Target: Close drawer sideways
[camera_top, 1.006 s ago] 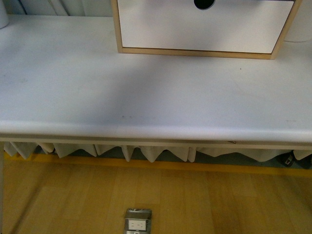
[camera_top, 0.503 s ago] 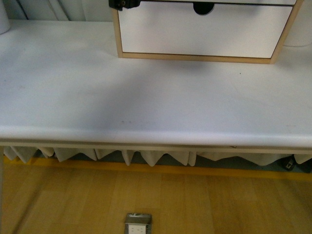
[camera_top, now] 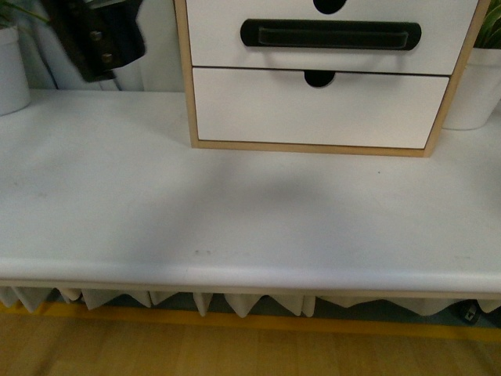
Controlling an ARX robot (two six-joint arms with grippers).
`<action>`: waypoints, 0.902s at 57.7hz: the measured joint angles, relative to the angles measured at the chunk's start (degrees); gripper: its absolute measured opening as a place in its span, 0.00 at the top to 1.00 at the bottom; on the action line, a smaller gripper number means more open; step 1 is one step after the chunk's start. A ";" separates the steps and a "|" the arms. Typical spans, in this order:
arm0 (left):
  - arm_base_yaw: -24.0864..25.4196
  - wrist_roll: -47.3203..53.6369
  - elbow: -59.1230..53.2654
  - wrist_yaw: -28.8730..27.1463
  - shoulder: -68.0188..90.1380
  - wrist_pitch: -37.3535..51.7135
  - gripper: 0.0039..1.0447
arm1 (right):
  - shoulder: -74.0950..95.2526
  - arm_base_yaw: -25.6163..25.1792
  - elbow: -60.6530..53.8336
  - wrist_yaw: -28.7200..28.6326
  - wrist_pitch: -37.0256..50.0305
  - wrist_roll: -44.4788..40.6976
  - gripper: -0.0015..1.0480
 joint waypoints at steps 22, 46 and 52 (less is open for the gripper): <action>4.74 -30.47 -25.55 -13.57 -36.63 -22.08 0.06 | -32.72 -3.89 -23.76 3.93 -5.05 15.12 0.09; 9.90 -57.70 -29.14 -2.97 -50.90 -33.73 0.24 | -40.61 -2.08 -29.97 5.81 -1.05 30.80 0.28; 11.72 -69.02 -30.73 -0.09 -53.44 -34.40 0.41 | -42.71 -1.75 -32.74 5.75 -0.44 33.66 0.45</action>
